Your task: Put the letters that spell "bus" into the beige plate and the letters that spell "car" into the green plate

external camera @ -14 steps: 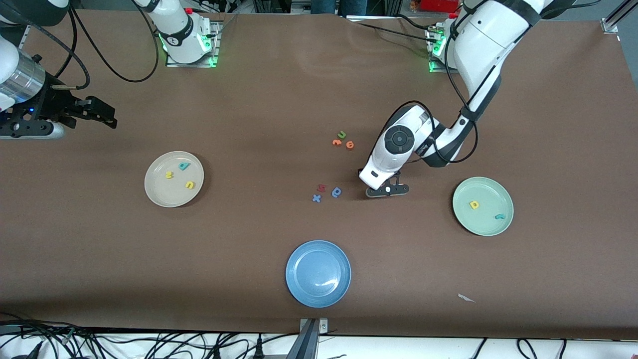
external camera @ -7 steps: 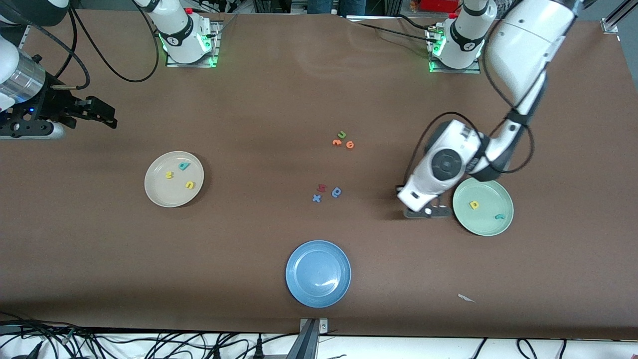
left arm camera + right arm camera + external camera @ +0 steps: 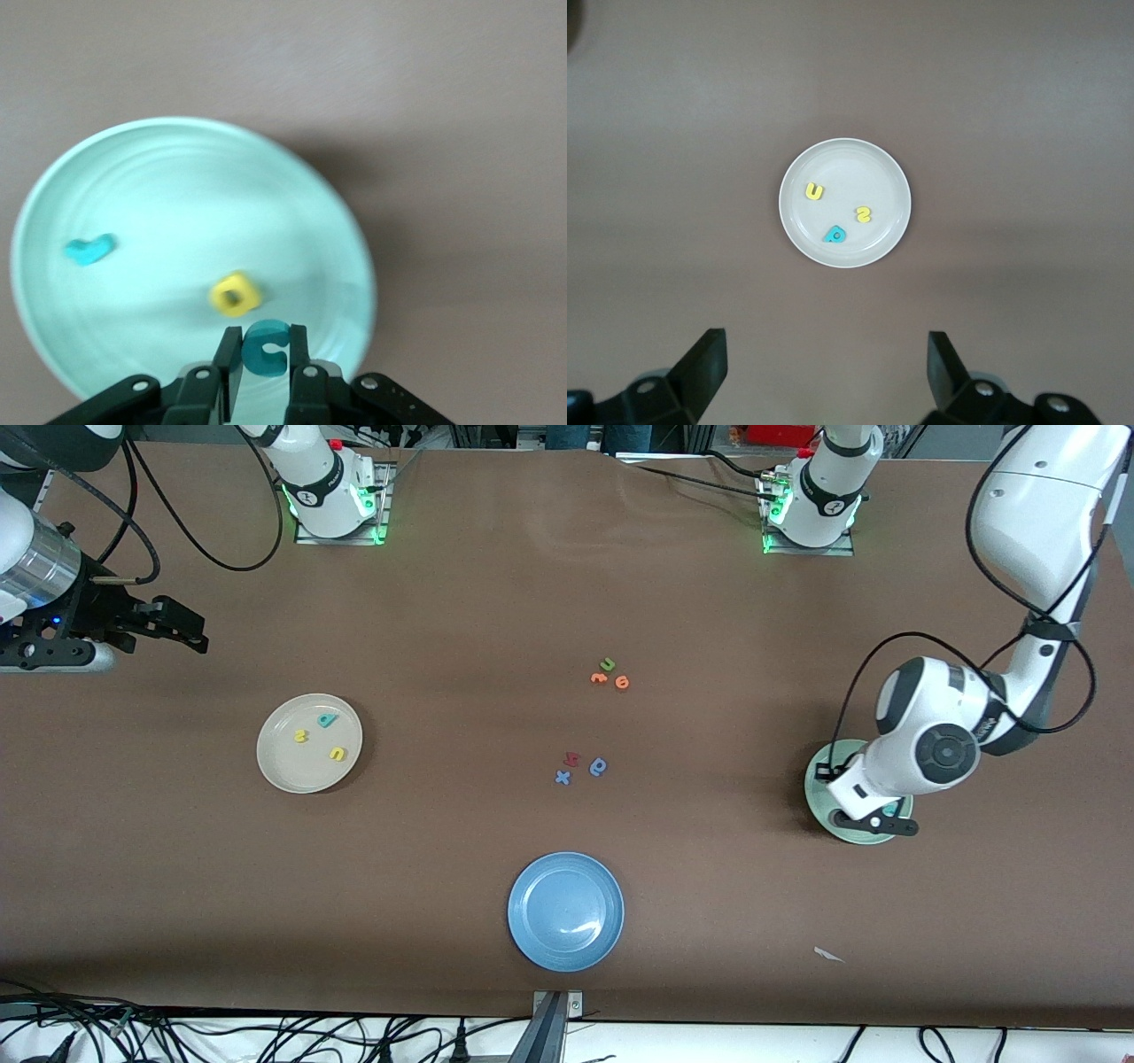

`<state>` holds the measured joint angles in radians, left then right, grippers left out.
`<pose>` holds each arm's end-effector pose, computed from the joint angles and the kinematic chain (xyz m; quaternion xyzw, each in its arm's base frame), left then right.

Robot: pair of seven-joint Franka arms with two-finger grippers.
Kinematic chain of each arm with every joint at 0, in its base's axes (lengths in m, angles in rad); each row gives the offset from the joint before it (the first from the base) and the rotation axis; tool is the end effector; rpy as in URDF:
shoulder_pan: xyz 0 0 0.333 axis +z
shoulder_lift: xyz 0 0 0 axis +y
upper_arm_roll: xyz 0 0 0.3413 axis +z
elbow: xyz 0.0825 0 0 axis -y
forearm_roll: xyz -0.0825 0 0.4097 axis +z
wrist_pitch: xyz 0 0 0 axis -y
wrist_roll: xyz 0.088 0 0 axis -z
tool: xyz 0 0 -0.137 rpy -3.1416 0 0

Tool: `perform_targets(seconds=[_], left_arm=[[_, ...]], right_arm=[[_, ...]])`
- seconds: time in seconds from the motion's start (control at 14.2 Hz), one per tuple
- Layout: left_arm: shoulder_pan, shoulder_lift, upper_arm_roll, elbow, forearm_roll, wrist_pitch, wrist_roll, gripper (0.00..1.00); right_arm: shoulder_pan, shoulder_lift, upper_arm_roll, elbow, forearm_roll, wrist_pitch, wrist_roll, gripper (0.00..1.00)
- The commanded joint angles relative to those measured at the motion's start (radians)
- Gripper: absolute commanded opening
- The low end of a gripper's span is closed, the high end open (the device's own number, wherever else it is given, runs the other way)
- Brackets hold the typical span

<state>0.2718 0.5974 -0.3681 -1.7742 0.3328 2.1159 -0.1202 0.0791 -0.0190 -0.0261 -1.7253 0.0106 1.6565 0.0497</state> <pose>0.6619 -0.0283 0.1990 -0.9921 0.0706 0.0966 0.0385 0.5733 0.0317 0.5610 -0.9997 -0.0011 0.0252 0.0042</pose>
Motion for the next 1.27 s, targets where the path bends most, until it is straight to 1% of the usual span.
perform_targets(seconds=[0.0, 0.07, 0.14, 0.21, 0.49, 0.7, 0.85, 0.99, 1.06, 1.13, 1.2], left_arm=[[0.015, -0.016, -0.011, -0.013, 0.058, -0.036, 0.051, 0.55], [0.02, -0.018, -0.011, -0.01, 0.067, -0.046, 0.059, 1.0], [0.021, -0.021, -0.011, -0.001, 0.068, -0.053, 0.05, 1.0], [0.029, -0.024, -0.012, 0.034, 0.063, -0.063, 0.048, 1.0], [0.018, -0.041, -0.023, 0.185, 0.054, -0.275, 0.05, 1.0], [0.01, -0.045, -0.038, 0.263, 0.051, -0.375, 0.045, 1.0], [0.021, -0.057, -0.046, 0.3, 0.005, -0.421, 0.044, 1.0], [0.061, -0.085, -0.051, 0.294, -0.052, -0.436, 0.057, 1.0], [0.072, -0.102, -0.058, 0.3, -0.076, -0.473, 0.062, 1.0], [0.07, -0.126, -0.06, 0.306, -0.08, -0.511, 0.07, 1.0], [0.067, -0.149, -0.055, 0.306, -0.083, -0.519, 0.071, 1.0]], right_arm=[[-0.001, -0.007, 0.002, -0.008, 0.019, 0.005, 0.01, 1.0], [-0.001, -0.007, 0.002, -0.008, 0.019, 0.006, 0.01, 1.0], [0.001, -0.007, 0.002, -0.008, 0.019, 0.006, 0.01, 1.0], [0.001, -0.007, 0.003, -0.008, 0.019, 0.005, 0.01, 1.0], [0.001, -0.007, 0.003, -0.008, 0.019, 0.005, 0.01, 1.0], [0.001, -0.007, 0.003, -0.008, 0.019, 0.003, 0.01, 1.0], [0.005, -0.007, 0.006, -0.007, 0.005, 0.008, 0.01, 1.0], [0.004, -0.007, 0.006, -0.005, 0.005, 0.017, 0.009, 1.0], [0.004, -0.009, 0.006, -0.005, 0.002, 0.017, 0.007, 1.0], [0.004, -0.009, 0.006, 0.001, 0.002, 0.017, 0.009, 1.0], [0.004, -0.009, 0.005, 0.004, 0.002, 0.019, 0.009, 1.0]])
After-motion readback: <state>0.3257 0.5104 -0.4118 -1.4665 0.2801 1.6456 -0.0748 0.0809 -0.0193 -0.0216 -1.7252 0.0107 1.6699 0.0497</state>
